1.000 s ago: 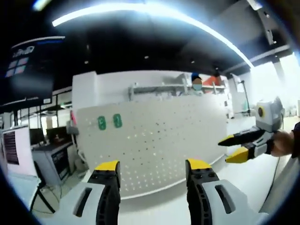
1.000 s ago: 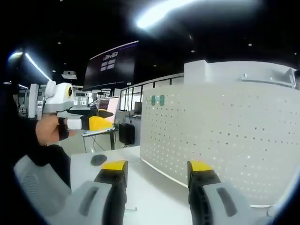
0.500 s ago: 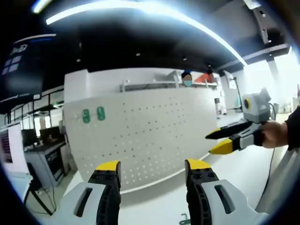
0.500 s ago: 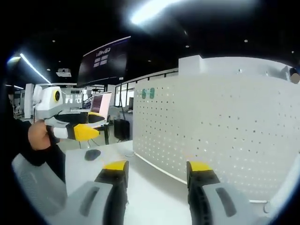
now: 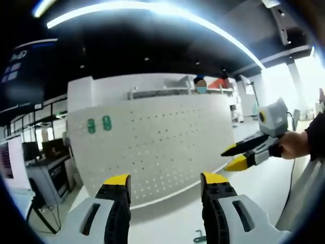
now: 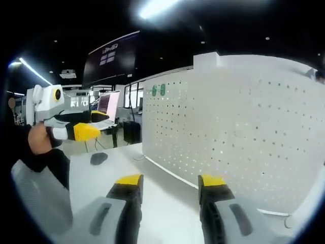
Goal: Insert the hook assembly into the mounting plate slot until the hook locks in place.
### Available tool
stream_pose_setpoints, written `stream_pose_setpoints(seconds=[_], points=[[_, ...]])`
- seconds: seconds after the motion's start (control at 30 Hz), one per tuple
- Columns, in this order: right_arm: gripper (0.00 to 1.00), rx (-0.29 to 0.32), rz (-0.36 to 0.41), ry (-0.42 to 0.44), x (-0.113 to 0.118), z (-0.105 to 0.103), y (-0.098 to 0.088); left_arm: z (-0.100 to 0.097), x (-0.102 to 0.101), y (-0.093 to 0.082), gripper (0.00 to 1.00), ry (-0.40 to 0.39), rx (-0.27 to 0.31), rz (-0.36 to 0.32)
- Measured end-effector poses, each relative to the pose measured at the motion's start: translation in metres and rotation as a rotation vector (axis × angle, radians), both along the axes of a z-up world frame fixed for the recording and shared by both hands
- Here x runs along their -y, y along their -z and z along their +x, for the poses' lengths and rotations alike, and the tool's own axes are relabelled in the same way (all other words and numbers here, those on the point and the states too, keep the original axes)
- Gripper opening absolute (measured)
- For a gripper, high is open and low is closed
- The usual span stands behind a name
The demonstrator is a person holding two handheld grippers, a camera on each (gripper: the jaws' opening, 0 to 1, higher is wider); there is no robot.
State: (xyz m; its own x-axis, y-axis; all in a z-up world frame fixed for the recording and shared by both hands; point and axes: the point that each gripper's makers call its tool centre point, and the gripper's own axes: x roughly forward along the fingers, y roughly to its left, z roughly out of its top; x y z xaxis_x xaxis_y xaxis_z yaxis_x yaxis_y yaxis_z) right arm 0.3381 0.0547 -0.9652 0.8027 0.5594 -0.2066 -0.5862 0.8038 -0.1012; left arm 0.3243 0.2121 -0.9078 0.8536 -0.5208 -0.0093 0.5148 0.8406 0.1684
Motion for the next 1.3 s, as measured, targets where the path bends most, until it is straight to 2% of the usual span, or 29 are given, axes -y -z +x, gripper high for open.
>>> stream_pose_setpoints(seconds=[0.13,0.23,0.4,0.53,0.67,0.83,1.0,1.13,1.2,1.3], points=[[0.37,-0.005,-0.049,-0.013,0.009,-0.002,0.009,-0.001,0.001,-0.001,0.56,0.005,0.000,-0.008],[0.36,-0.033,-0.042,0.002,0.018,-0.003,0.015,-0.002,0.002,-0.002,0.56,0.012,0.004,-0.005],[0.35,-0.040,-0.039,0.016,0.024,-0.002,0.016,-0.003,0.005,-0.003,0.56,0.022,0.006,-0.008],[0.33,-0.101,-0.050,0.007,0.028,-0.005,0.031,-0.005,0.007,-0.003,0.56,0.033,0.009,0.000],[0.29,-0.175,-0.102,0.010,0.031,-0.008,0.052,-0.005,0.007,-0.004,0.56,0.036,0.010,-0.005],[0.25,-0.299,-0.135,-0.008,0.032,-0.015,0.081,-0.006,0.006,-0.005,0.55,0.034,0.014,-0.007],[0.22,-0.312,-0.166,-0.019,0.032,-0.018,0.086,-0.006,0.007,-0.006,0.55,0.041,0.014,-0.013],[0.21,-0.383,-0.183,-0.018,0.038,-0.023,0.101,-0.007,0.010,-0.005,0.55,0.054,0.011,-0.010],[0.20,-0.430,-0.234,-0.027,0.043,-0.030,0.113,-0.007,0.012,-0.005,0.54,0.060,0.010,-0.007],[0.17,-0.464,-0.302,-0.033,0.048,-0.036,0.125,-0.008,0.014,-0.003,0.54,0.069,0.004,-0.002]])
